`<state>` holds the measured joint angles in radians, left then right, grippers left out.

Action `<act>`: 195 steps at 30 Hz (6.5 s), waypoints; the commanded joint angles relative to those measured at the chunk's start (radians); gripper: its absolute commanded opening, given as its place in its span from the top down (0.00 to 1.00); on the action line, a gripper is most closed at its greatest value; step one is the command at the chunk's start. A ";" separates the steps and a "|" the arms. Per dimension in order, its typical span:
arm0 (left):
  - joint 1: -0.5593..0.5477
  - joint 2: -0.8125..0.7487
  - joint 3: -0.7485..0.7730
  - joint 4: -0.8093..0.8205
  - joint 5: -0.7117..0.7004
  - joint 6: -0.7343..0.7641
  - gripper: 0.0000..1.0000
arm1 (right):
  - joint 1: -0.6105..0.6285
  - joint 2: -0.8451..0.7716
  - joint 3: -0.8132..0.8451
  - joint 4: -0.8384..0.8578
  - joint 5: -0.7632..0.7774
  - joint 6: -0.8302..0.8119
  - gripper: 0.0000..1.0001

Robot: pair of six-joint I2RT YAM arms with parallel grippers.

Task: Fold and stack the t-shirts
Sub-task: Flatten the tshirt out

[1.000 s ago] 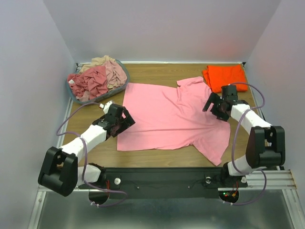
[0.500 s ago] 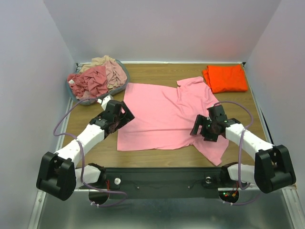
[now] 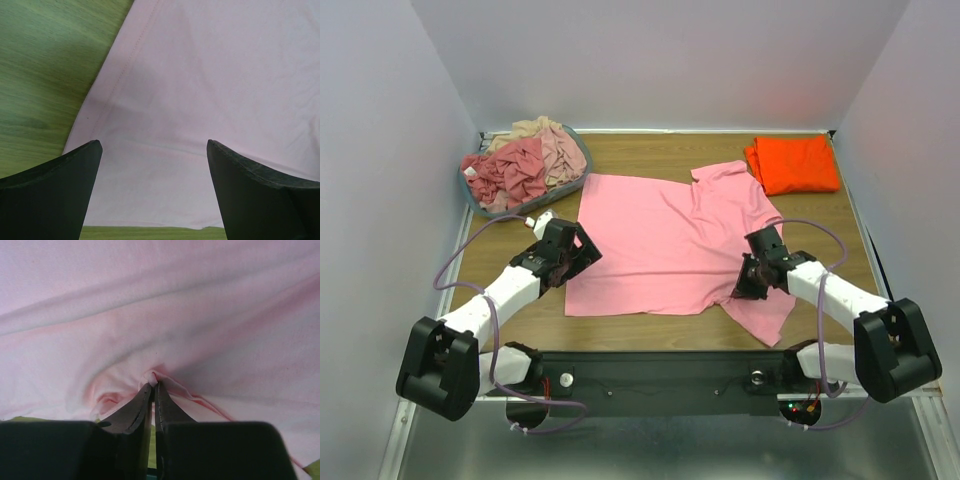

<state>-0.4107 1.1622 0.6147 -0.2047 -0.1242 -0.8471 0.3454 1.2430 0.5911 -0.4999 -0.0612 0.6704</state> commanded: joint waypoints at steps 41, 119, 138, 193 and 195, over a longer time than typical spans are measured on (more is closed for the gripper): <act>-0.004 -0.004 0.049 -0.001 -0.055 0.026 0.02 | 0.300 -0.403 0.021 -0.259 -0.254 0.249 0.00; -0.060 -0.180 0.127 -0.358 -0.236 -0.122 0.02 | -0.072 -0.018 0.408 0.043 0.244 -0.031 0.00; -0.050 -0.076 -0.155 -0.213 -0.184 -0.291 0.34 | -0.074 -0.404 0.003 -0.014 -0.314 0.034 0.00; -0.005 -0.205 -0.187 -0.113 -0.181 -0.185 1.00 | 0.535 -0.132 -0.111 0.158 -0.014 0.472 0.97; -0.005 -0.206 -0.185 -0.119 -0.183 -0.182 1.00 | 0.540 -0.123 -0.116 0.156 -0.060 0.477 0.71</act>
<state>-0.4232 0.9730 0.4198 -0.3183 -0.2882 -1.0462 0.8684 1.1248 0.4858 -0.4328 -0.0002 1.0950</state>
